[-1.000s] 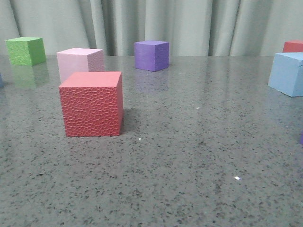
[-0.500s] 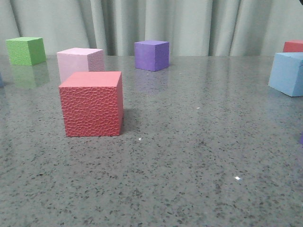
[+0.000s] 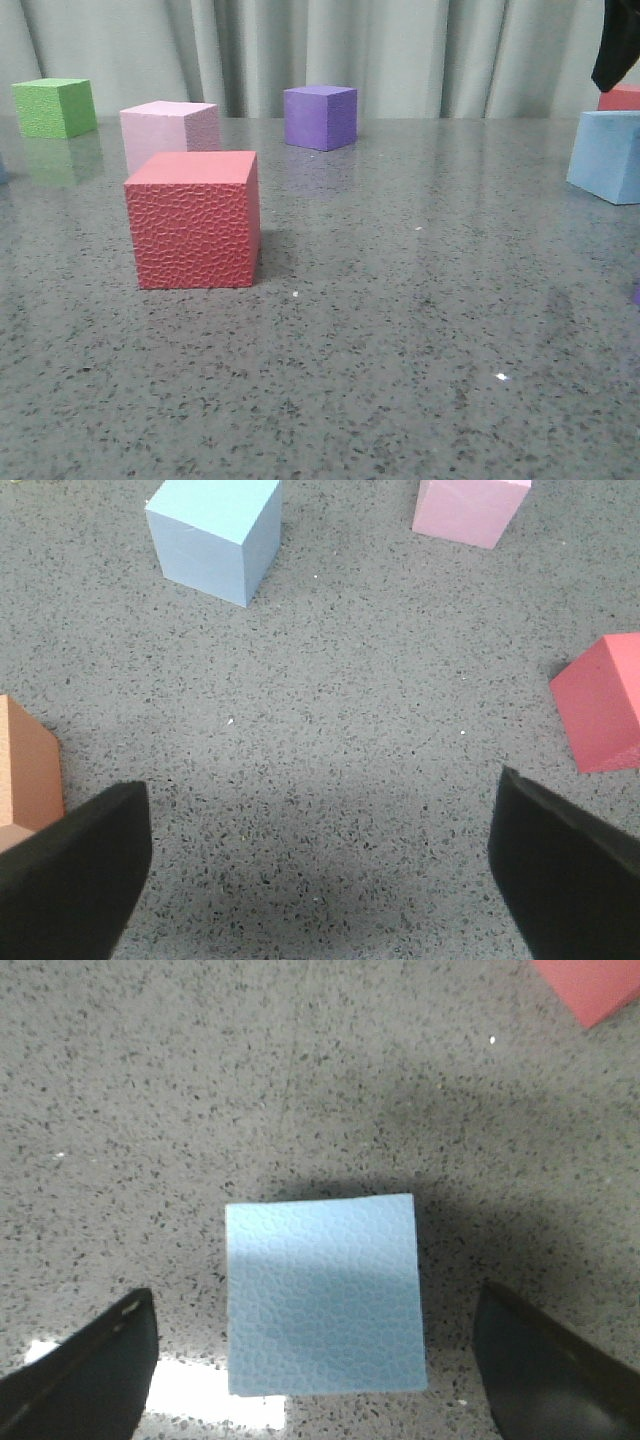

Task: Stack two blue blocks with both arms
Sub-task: 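Lower the right gripper over the light blue cube farthest from the robot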

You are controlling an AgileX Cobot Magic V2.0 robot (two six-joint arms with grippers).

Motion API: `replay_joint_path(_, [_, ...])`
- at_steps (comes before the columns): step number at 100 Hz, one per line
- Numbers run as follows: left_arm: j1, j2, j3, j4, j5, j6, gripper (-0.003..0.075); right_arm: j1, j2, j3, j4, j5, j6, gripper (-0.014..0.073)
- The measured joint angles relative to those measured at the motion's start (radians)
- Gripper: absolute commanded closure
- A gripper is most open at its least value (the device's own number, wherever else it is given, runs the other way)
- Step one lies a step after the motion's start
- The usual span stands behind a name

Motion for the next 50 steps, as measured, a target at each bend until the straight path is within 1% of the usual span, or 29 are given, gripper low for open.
replay_joint_path(50, [0.000, 0.000, 0.000, 0.000, 0.000, 0.000, 0.0081, 0.000, 0.124, -0.001, 0.001, -0.010, -0.004, -0.0040])
